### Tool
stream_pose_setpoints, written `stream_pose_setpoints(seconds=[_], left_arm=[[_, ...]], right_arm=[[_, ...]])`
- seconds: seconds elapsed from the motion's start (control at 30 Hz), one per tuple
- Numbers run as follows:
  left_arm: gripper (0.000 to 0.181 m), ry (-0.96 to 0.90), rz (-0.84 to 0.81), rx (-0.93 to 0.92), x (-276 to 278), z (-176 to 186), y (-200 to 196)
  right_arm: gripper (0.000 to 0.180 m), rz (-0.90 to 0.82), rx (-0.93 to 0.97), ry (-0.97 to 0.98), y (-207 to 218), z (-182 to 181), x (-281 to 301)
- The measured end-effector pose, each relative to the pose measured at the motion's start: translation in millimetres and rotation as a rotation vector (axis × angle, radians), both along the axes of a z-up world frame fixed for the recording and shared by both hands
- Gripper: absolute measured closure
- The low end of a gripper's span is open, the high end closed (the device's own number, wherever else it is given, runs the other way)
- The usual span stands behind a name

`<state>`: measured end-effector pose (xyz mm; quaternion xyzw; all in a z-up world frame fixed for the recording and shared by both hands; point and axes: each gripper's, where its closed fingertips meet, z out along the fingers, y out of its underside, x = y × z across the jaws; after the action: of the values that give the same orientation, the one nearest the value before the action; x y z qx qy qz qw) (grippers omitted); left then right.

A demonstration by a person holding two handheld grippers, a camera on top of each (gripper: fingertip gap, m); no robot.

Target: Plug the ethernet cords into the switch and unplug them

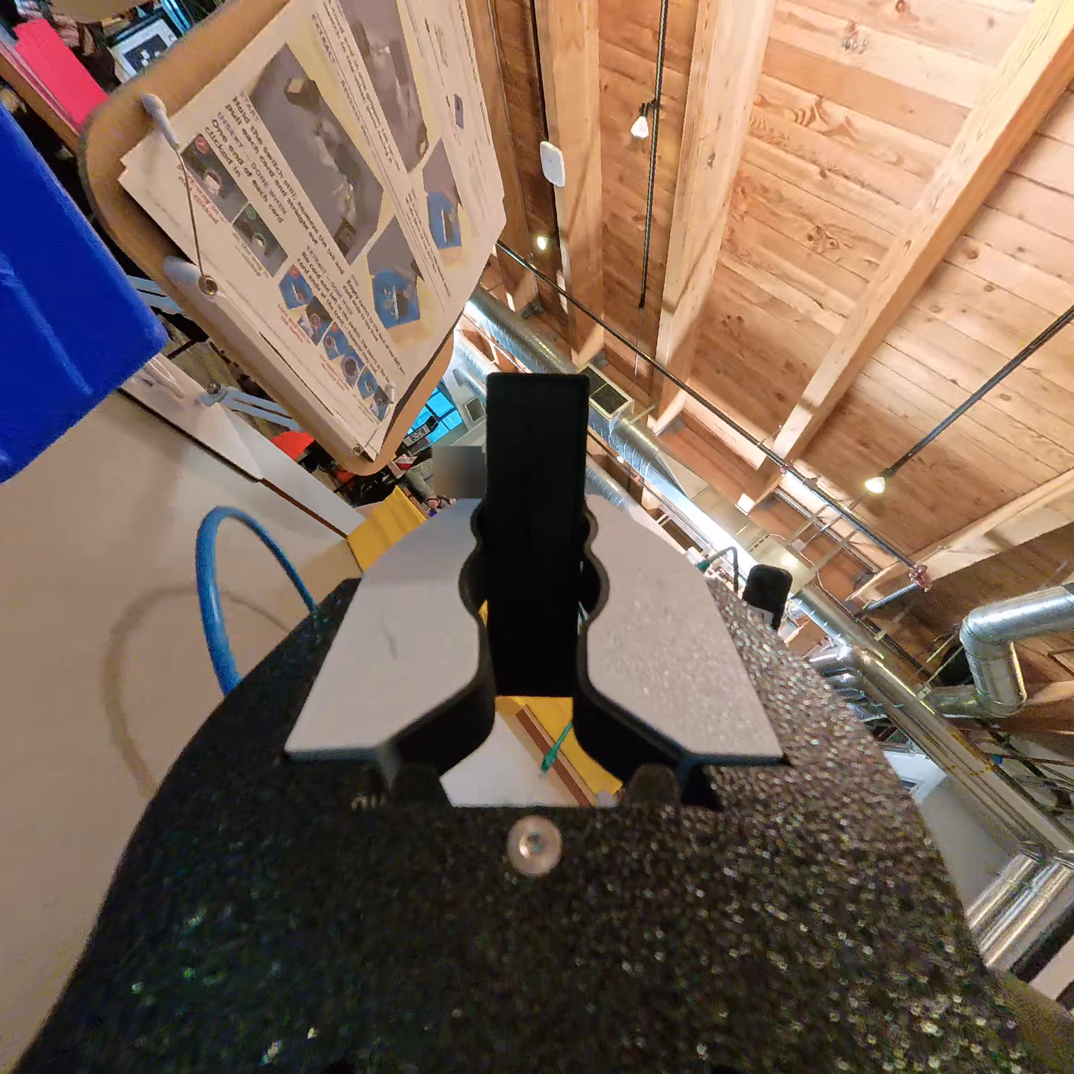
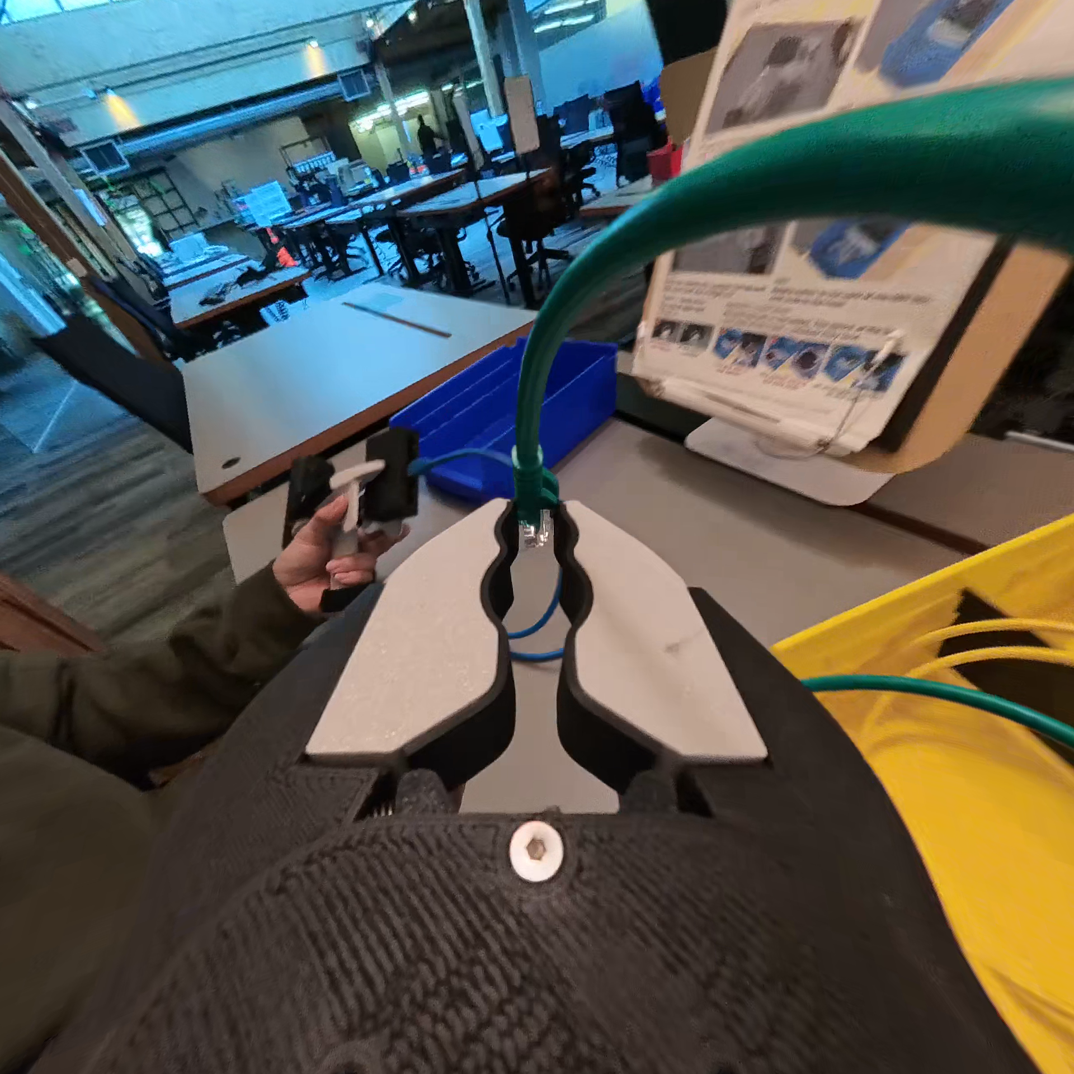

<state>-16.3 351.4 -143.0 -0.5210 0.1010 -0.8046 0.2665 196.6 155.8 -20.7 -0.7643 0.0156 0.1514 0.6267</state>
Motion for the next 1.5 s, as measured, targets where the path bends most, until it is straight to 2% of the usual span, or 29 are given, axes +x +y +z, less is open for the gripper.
stream_pose_setpoints(seconds=[0.13, 0.23, 0.37, 0.5, 0.67, 0.77, 0.9, 1.0, 1.07, 1.13, 1.27, 1.33, 1.43, 1.5], left_arm=[[0.154, -0.001, -0.038, -0.010, 5, -3, -3], [0.154, 0.005, -0.054, -0.019, 10, -6, -3], [0.154, 0.019, -0.070, -0.028, 18, -12, -1], [0.154, 0.018, -0.085, -0.037, 23, -14, 3], [0.150, 0.000, -0.117, -0.040, 29, -12, 1], [0.154, 0.003, -0.127, -0.034, 31, -12, -1], [0.150, 0.005, -0.136, -0.041, 32, -19, 0], [0.150, 0.005, -0.143, -0.044, 32, -19, -1], [0.150, 0.006, -0.143, -0.041, 31, -19, -1], [0.150, 0.010, -0.144, -0.037, 31, -19, -2], [0.150, 0.007, -0.149, -0.040, 32, -19, -2], [0.150, 0.005, -0.158, -0.039, 33, -18, -4], [0.154, 0.006, -0.172, -0.037, 34, -18, -7], [0.154, 0.007, -0.181, -0.046, 36, -20, -9]], right_arm=[[0.167, -0.071, -0.022, -0.067, 9, 35, 57], [0.167, -0.116, 0.018, -0.004, 19, 53, 95], [0.167, -0.188, 0.075, 0.106, 36, 50, 131], [0.167, -0.271, -0.024, 0.035, 50, -3, 163], [0.167, -0.329, -0.147, 0.082, 56, -73, 183], [0.167, -0.358, -0.305, -0.003, 52, -114, 189], [0.166, -0.272, -0.622, -0.012, 39, -175, 171], [0.164, -0.263, -0.885, -0.263, 14, -218, 176], [0.149, -0.180, -0.977, -0.267, 8, -232, 161], [0.136, -0.165, -0.964, -0.213, 13, -231, 151], [0.124, -0.155, -0.913, -0.156, 20, -209, 140], [0.118, -0.133, -0.902, -0.193, 22, -198, 127], [0.111, -0.066, -0.696, -0.218, 42, -164, 76], [0.116, -0.011, -0.503, -0.119, 54, -138, 20]])
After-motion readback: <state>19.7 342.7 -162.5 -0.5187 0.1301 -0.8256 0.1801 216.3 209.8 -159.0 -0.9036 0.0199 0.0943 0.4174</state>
